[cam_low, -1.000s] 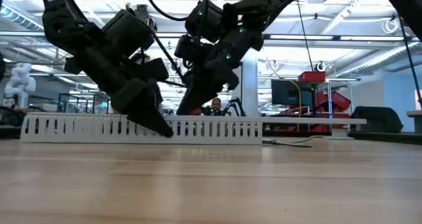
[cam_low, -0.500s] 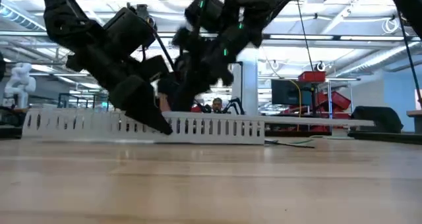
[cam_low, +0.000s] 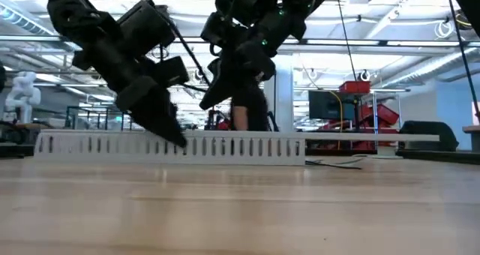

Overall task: Ziptie cables
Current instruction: Close the cable duct

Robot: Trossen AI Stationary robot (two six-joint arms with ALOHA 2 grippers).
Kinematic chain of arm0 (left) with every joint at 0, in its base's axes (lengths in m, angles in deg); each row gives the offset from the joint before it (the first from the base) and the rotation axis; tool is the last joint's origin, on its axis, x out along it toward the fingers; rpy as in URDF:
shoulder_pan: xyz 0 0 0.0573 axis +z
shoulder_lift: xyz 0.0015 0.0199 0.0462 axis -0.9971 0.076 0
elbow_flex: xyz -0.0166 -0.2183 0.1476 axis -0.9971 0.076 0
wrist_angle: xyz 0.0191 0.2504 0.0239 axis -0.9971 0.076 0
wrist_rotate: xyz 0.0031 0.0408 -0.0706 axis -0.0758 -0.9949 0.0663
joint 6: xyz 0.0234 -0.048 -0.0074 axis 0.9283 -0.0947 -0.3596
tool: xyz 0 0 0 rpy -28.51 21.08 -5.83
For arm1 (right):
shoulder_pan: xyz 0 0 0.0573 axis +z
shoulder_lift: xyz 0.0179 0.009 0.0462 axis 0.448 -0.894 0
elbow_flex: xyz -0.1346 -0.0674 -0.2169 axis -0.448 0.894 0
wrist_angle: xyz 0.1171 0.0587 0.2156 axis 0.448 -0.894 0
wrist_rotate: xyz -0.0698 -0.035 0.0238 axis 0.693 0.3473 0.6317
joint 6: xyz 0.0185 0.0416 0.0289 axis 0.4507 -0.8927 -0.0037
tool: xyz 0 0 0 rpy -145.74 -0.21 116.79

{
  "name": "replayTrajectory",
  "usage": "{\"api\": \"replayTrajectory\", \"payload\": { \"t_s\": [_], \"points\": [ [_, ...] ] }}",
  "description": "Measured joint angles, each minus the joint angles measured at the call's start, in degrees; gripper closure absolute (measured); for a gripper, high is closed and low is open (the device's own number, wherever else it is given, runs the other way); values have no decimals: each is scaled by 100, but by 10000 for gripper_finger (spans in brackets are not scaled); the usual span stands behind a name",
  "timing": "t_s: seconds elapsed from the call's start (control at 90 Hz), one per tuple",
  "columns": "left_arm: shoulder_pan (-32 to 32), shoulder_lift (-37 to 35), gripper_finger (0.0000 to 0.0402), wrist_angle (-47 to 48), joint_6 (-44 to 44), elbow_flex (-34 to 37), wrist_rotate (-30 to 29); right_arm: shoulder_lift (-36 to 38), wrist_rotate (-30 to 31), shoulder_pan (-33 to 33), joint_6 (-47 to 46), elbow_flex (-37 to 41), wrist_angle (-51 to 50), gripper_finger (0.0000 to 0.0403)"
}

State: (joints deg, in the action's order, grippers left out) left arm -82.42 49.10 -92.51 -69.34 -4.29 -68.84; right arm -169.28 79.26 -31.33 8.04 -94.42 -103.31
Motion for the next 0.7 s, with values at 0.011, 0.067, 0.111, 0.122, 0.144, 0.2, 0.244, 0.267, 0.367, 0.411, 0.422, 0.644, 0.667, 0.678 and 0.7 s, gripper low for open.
{"api": "replayTrajectory", "payload": {
  "t_s": [0.011, 0.067, 0.111, 0.122, 0.144, 0.2, 0.244, 0.267, 0.367, 0.411, 0.422, 0.644, 0.667, 0.678, 0.7],
  "points": [
    [0, -26, 129, 67, 1, 0, -9, 0, 1, -1, -2, 0, -3, 403],
    [0, -133, 129, 354, 2, 2, -34, 0, -1, -2, -26, 0, -23, 403],
    [0, -174, 129, 431, 2, 1, -55, 0, -1, -2, -65, 0, -14, 403],
    [0, -185, 129, 446, 2, 0, -57, 0, -1, -3, -76, 0, -14, 403],
    [0, -211, 129, 499, 9, 0, -57, 0, -1, -4, -98, 0, -14, 403],
    [0, -257, 129, 620, 22, 0, -64, 0, -3, -4, -143, 0, -24, 403],
    [0, -268, 129, 661, 20, 0, -70, 0, -2, -4, -145, 0, -38, 403],
    [0, -268, 129, 693, 18, 0, -70, 0, -2, -4, -148, 0, -41, 403],
    [0, -340, 129, 900, 9, 2, -68, -43, -10, -4, -225, -2, 5, 403],
    [0, -374, 129, 974, 10, 2, -70, -80, -14, -4, -251, -2, -23, 403],
    [0, -377, 129, 978, 9, 2, -70, -98, -15, -4, -251, -2, -18, 403],
    [0, -443, 129, 1248, 9, 71, -92, -447, -49, -4, -339, -4, 221, 403],
    [0, -443, 129, 1256, 9, 99, -93, -491, -53, -4, -339, -5, 296, 403],
    [0, -443, 129, 1261, 9, 113, -96, -501, -52, -4, -339, -6, 334, 403],
    [0, -443, 129, 1270, 7, 141, -99, -517, -52, -4, -342, -11, 398, 403]
  ]
}}
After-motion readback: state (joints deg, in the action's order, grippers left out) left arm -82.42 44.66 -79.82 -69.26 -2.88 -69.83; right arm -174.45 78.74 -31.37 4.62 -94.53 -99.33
